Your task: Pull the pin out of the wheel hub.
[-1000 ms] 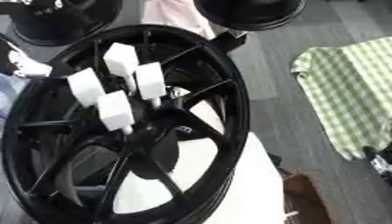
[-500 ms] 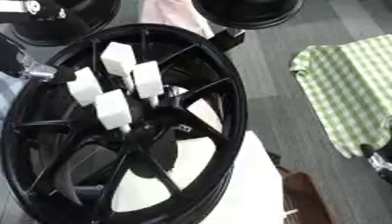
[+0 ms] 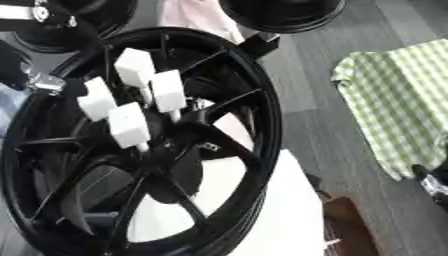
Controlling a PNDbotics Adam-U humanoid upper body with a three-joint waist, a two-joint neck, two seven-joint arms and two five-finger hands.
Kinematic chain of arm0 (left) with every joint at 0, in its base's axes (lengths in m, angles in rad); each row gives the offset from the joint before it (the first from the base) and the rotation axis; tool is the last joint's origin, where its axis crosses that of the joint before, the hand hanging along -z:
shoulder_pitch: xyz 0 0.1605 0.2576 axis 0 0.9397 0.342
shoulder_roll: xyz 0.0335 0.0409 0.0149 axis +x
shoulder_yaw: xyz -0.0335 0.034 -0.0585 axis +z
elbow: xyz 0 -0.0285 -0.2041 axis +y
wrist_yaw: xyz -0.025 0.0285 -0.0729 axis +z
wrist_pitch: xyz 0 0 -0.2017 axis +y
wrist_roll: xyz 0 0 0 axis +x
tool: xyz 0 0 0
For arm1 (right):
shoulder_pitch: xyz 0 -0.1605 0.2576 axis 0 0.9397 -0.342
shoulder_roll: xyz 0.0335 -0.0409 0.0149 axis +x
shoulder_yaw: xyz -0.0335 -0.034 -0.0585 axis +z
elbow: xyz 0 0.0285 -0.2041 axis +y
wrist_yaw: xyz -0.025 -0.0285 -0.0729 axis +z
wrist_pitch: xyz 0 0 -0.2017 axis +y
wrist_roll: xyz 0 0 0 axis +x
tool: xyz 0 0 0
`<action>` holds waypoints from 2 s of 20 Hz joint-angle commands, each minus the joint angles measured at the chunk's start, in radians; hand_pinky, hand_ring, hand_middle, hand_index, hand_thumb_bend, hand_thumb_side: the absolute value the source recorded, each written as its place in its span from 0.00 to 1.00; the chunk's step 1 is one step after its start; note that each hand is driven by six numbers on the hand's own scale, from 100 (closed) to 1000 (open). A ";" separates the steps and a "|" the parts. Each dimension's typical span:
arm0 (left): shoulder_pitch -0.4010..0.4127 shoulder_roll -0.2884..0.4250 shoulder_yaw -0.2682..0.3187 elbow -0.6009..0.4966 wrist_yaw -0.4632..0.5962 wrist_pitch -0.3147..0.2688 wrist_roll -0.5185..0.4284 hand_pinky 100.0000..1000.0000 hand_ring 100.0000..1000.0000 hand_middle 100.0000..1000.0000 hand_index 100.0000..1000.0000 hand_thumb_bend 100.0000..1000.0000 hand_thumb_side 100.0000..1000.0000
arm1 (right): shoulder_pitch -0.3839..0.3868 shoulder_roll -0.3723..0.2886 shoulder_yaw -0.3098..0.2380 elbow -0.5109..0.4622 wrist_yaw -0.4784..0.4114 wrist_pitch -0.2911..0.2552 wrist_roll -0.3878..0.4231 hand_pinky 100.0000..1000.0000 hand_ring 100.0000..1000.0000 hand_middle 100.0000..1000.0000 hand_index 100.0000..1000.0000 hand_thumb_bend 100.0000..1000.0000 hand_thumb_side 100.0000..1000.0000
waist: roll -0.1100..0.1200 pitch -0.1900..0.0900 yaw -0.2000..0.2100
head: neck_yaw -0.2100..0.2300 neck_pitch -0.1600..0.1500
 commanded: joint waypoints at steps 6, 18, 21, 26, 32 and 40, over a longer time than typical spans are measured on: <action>-0.017 0.009 -0.022 0.035 -0.055 0.014 -0.024 0.90 0.81 0.69 0.86 0.53 0.60 | 0.001 -0.030 -0.002 -0.007 0.001 0.000 -0.003 0.64 0.69 0.59 0.79 0.64 0.15 | -0.002 -0.022 -0.002 | 0.005 0.001; -0.025 -0.010 -0.049 0.077 -0.078 0.010 -0.025 0.86 0.78 0.57 0.81 0.62 0.80 | 0.001 -0.028 -0.003 -0.002 0.003 0.000 -0.004 0.64 0.69 0.59 0.79 0.64 0.15 | 0.004 -0.021 -0.004 | 0.009 0.004; -0.024 -0.011 -0.053 0.083 -0.086 0.005 -0.027 0.86 0.78 0.57 0.80 0.62 0.77 | 0.001 -0.027 -0.003 -0.002 0.003 0.000 -0.003 0.64 0.69 0.59 0.79 0.64 0.15 | 0.005 -0.020 -0.004 | 0.010 0.005; -0.020 -0.011 -0.052 0.089 -0.093 -0.001 -0.032 0.85 0.77 0.55 0.80 0.56 0.66 | 0.001 -0.026 -0.002 -0.002 0.003 -0.001 -0.004 0.64 0.69 0.59 0.79 0.64 0.15 | 0.004 -0.019 -0.004 | 0.010 0.006; -0.020 -0.018 -0.053 0.102 -0.096 0.005 -0.039 0.82 0.75 0.53 0.79 0.50 0.63 | 0.002 -0.024 -0.002 -0.001 0.003 -0.001 -0.003 0.64 0.69 0.59 0.79 0.64 0.15 | 0.003 -0.018 -0.005 | 0.012 0.006; -0.028 -0.037 -0.063 0.117 -0.097 0.020 -0.056 0.80 0.73 0.50 0.77 0.48 0.64 | 0.004 -0.020 -0.002 0.000 0.003 -0.002 -0.003 0.64 0.69 0.59 0.79 0.64 0.15 | 0.003 -0.016 -0.008 | 0.013 0.009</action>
